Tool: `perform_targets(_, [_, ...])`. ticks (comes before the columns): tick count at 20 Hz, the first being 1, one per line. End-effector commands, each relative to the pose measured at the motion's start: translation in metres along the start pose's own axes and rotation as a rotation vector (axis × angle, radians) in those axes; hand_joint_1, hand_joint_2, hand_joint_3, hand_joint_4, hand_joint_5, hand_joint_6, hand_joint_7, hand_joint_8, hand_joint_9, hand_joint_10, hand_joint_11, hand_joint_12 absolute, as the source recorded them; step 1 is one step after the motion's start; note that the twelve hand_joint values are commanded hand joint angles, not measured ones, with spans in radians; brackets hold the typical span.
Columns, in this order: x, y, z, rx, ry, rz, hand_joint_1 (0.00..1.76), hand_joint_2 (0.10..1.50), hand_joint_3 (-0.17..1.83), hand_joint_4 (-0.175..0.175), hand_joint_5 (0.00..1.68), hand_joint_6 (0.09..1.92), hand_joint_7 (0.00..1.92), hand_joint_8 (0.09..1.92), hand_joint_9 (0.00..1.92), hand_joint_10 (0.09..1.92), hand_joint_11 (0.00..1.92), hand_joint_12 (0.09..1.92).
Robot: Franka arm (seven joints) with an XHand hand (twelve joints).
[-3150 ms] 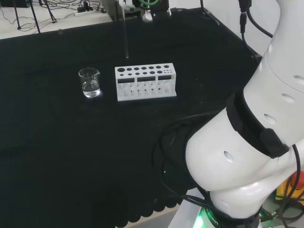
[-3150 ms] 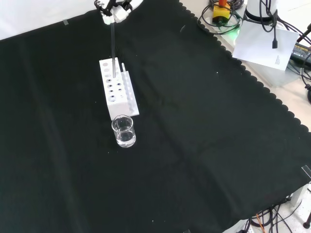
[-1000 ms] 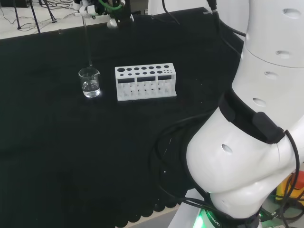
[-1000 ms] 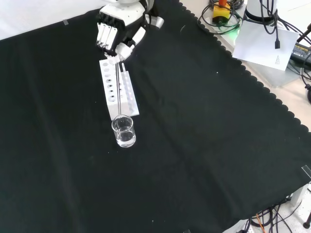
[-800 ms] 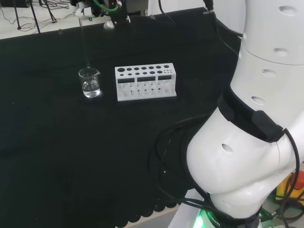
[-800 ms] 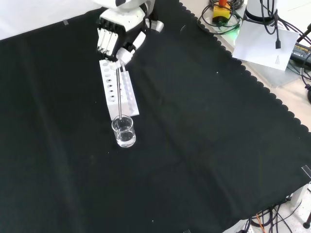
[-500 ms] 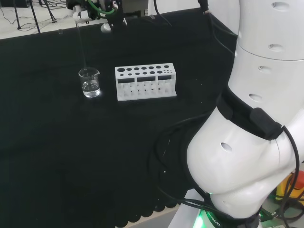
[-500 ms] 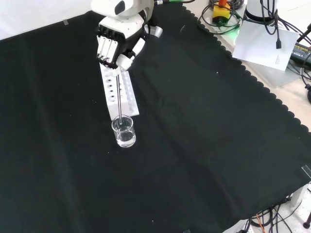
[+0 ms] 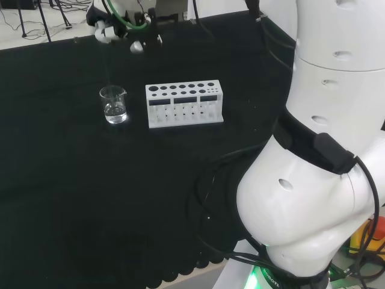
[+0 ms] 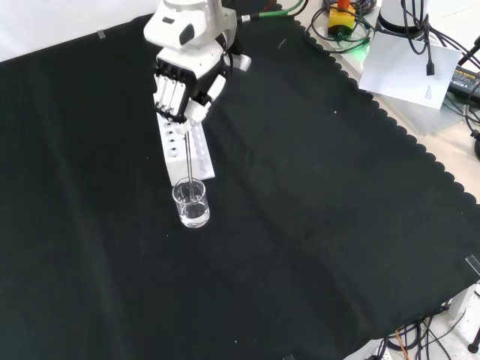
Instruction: Stir in the beaker to the left of the white test tube rack with the glass rod.
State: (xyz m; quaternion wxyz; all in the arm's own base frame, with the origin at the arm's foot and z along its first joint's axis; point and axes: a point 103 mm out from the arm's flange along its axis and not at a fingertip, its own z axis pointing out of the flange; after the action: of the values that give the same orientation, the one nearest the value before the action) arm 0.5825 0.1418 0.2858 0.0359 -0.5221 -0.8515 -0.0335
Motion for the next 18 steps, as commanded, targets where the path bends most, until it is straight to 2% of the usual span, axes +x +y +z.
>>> perform_targets(1, [0.001, 0.004, 0.02, 0.02, -0.002, -0.003, 1.36, 1.22, 0.0, -0.175, 0.72, 0.93, 0.72, 1.42, 0.81, 1.63, 1.5, 0.95])
perform_targets(10, [0.007, 0.013, 0.04, 0.046, -0.006, -0.015, 1.36, 1.23, 0.0, -0.175, 0.72, 0.93, 0.72, 1.42, 0.81, 1.63, 1.5, 0.96])
perform_targets(18, [-0.02, 0.024, 0.037, 0.039, 0.007, 0.015, 1.36, 1.23, 0.0, -0.175, 0.72, 0.93, 0.72, 1.42, 0.81, 1.64, 1.5, 0.96])
